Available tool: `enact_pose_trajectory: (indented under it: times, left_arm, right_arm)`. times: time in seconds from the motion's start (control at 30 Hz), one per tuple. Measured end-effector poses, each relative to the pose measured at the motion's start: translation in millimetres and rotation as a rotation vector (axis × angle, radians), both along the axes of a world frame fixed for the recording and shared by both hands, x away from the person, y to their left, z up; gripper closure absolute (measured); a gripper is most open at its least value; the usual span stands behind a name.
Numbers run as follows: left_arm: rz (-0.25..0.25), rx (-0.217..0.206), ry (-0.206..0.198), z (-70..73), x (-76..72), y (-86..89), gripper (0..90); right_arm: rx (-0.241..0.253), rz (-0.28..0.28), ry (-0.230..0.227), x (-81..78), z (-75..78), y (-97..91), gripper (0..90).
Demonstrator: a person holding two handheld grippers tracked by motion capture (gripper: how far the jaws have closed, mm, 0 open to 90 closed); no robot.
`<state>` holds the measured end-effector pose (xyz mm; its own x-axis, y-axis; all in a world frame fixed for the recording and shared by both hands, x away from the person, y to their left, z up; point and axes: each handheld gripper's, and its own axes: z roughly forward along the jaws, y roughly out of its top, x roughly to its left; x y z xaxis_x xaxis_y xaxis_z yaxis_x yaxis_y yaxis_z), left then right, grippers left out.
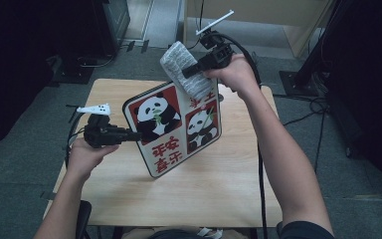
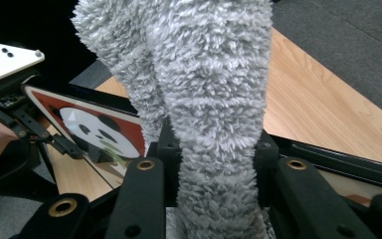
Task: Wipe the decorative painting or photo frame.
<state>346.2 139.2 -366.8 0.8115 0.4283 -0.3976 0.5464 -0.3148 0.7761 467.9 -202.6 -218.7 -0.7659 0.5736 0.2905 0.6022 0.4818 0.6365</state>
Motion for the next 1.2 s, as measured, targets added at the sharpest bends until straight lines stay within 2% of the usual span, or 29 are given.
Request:
enact_pose_trajectory:
  times: [0.13,0.4,0.63,0.83,1.1,1.2]
  left_arm:
    - [-0.003,-0.001,0.000,-0.5,-0.2,0.3,77.5]
    - [-0.004,0.003,-0.001,-0.6,-1.0,0.0,77.5]
    - [-0.004,0.001,-0.002,-0.6,-0.8,0.0,77.5]
    - [-0.002,0.005,-0.006,-0.2,-1.2,-0.1,77.6]
    - [-0.004,0.006,-0.012,-0.1,-1.1,0.1,77.8]
    - [-0.001,0.003,-0.012,-0.2,-1.0,0.2,77.8]
  right_arm:
    - [-0.021,-0.011,-0.016,0.8,1.6,-3.7,68.4]
    - [-0.029,-0.033,-0.019,2.7,2.3,-12.9,68.3]
    - [-0.017,-0.058,0.012,7.6,2.2,-20.5,67.3]
    - [-0.032,-0.079,0.006,9.9,3.3,-27.0,67.5]
    - [-0.019,-0.107,0.016,14.8,1.9,-40.0,67.6]
    - [-0.031,-0.120,0.013,16.6,2.5,-43.3,67.5]
